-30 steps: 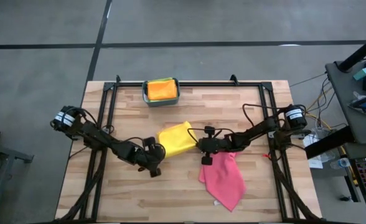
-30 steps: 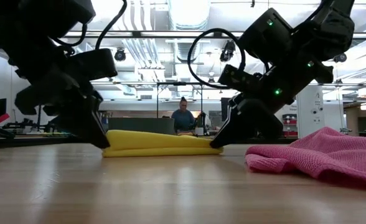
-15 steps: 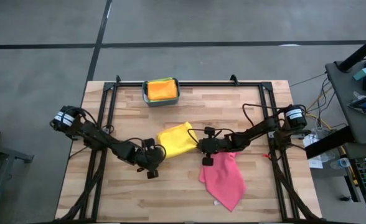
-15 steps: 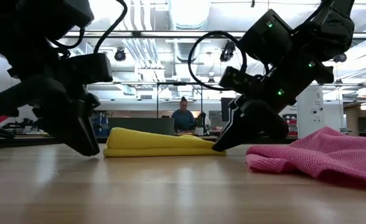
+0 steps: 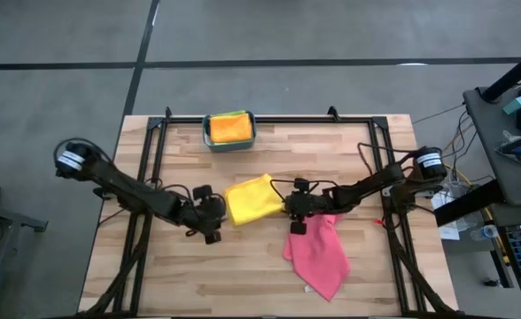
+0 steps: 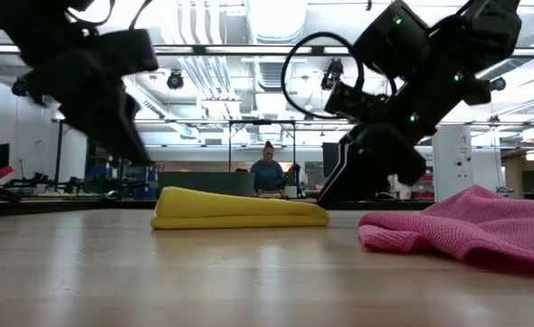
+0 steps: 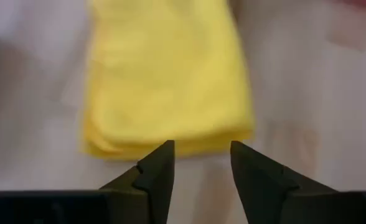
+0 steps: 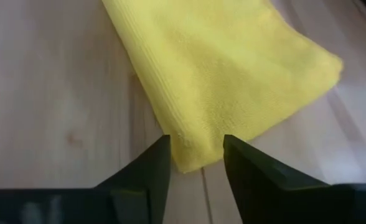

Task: Fold microfiber towels
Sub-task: Fold the yellow towel

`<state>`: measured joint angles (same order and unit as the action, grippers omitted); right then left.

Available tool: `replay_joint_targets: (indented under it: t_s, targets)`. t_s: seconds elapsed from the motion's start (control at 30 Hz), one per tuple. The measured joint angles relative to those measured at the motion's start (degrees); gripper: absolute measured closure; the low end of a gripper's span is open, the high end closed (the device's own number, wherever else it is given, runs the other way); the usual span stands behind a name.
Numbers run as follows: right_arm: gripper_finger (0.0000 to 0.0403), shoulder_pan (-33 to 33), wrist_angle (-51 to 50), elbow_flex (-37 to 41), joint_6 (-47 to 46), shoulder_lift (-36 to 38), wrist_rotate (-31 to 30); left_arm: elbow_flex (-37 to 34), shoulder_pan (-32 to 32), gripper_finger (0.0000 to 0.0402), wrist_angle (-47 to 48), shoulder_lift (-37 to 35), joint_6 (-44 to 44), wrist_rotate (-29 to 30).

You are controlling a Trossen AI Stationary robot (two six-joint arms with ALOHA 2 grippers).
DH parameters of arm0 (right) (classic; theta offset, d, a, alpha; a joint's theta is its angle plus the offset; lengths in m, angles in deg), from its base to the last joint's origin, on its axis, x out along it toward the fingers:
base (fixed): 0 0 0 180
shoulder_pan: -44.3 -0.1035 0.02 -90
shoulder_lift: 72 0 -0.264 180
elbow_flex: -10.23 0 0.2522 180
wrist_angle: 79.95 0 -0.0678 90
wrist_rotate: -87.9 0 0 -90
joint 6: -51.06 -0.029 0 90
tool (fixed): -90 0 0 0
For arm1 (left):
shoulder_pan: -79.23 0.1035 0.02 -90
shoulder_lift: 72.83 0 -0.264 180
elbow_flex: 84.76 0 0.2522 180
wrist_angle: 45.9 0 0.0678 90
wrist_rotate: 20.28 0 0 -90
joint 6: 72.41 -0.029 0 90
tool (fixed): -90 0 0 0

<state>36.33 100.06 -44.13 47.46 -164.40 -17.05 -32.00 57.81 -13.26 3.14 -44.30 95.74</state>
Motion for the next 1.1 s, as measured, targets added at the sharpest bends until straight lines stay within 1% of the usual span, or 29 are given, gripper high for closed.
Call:
replay_joint_targets:
  t_s: [0.13, 0.23, 0.43, 0.53, 0.67, 0.77, 0.87, 1.0, 1.1]
  targets:
    - [0.0244, 0.0, -2.93, 0.0, 0.28, 3.3, -0.01, -0.09, 3.19, 0.0261, -0.75, -1.29, -0.3, 4.25]
    - [0.0239, 0.01, -3.54, 0.0, 1.48, 5.31, -0.01, -1.4, 6.26, 0.0268, -2.79, -1.2, -1.84, 4.68]
    - [0.0244, 0.7, -0.85, 0.0, 4.59, 6.88, -0.1, -4.15, 12.74, 0.0295, -15.97, 3.07, -7.45, 4.7]
    - [0.0248, 1.37, 0.32, -0.01, 4.68, 6.9, -0.26, -4.78, 14.88, 0.0308, -17.4, 6.2, -7.62, 4.43]
    - [0.0246, 2.03, 0.67, 0.0, 4.24, 6.9, -0.25, -4.92, 15.42, 0.0318, -17.61, 10.0, -6.55, 1.62]
    - [0.0243, 2.01, 0.6, 0.0, 4.26, 6.9, -0.25, -5.07, 15.44, 0.0319, -17.23, 11.52, -4.43, 1.28]
    - [0.0244, 2.03, 0.64, 0.0, 4.2, 6.9, -0.25, -5.18, 15.44, 0.0319, -17.17, 11.91, -3.01, 1.27]
    - [0.0249, 2.03, 0.66, 0.0, 4.15, 6.9, -0.25, -5.37, 15.42, 0.032, -17.16, 11.84, -3.31, 0.32]
    - [0.025, 2.16, 0.64, 0.0, 4.13, 6.9, -0.25, -5.43, 15.42, 0.0334, -17.23, 11.8, -3.48, 0.2]
